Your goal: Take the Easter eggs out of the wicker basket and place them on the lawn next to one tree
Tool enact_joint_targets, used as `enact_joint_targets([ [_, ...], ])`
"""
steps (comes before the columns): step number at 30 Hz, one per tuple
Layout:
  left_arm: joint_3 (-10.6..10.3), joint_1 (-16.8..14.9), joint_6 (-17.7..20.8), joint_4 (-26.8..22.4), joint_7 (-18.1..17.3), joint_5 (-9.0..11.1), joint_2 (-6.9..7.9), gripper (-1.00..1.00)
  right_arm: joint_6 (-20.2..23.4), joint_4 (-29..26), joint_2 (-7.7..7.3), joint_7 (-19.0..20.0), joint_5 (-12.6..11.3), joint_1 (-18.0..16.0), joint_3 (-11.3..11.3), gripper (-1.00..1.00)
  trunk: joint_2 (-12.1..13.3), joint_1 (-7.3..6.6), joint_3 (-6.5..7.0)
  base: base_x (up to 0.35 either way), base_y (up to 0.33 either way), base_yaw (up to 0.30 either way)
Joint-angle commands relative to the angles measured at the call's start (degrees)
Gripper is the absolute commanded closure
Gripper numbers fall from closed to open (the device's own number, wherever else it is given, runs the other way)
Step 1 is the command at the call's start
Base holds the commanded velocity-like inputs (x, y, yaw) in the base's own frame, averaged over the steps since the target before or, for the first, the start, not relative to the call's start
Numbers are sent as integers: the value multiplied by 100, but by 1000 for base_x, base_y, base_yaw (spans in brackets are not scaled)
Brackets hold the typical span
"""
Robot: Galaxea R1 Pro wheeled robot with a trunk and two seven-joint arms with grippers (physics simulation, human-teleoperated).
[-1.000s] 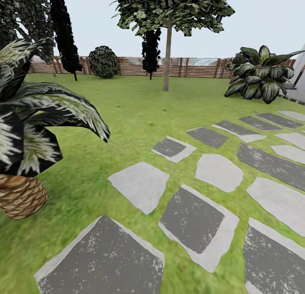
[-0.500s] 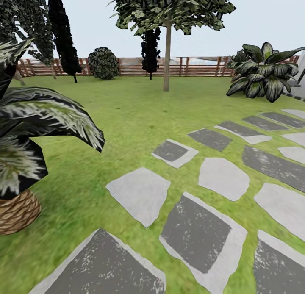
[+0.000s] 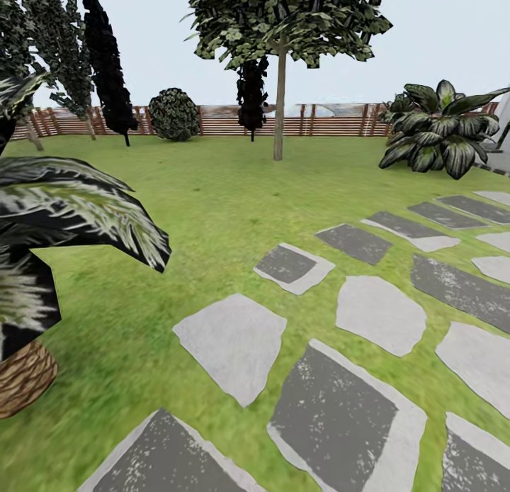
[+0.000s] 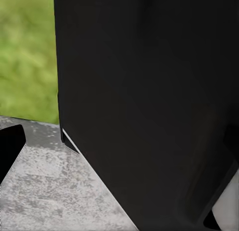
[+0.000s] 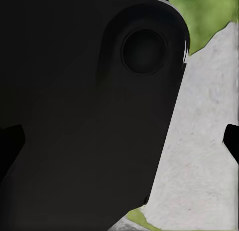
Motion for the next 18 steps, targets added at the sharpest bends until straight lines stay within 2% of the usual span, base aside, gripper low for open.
enact_joint_targets([
  [1, 44, -1, 9, -4, -2, 6, -2, -100, -15, 5, -1, -3, 42, -3, 12, -100, -2, 3, -5, 330, 0, 0],
  [18, 45, -1, 9, -4, -2, 6, -1, -100, -15, 5, -1, -3, 43, -3, 12, -100, -2, 3, -5, 330, 0, 0],
])
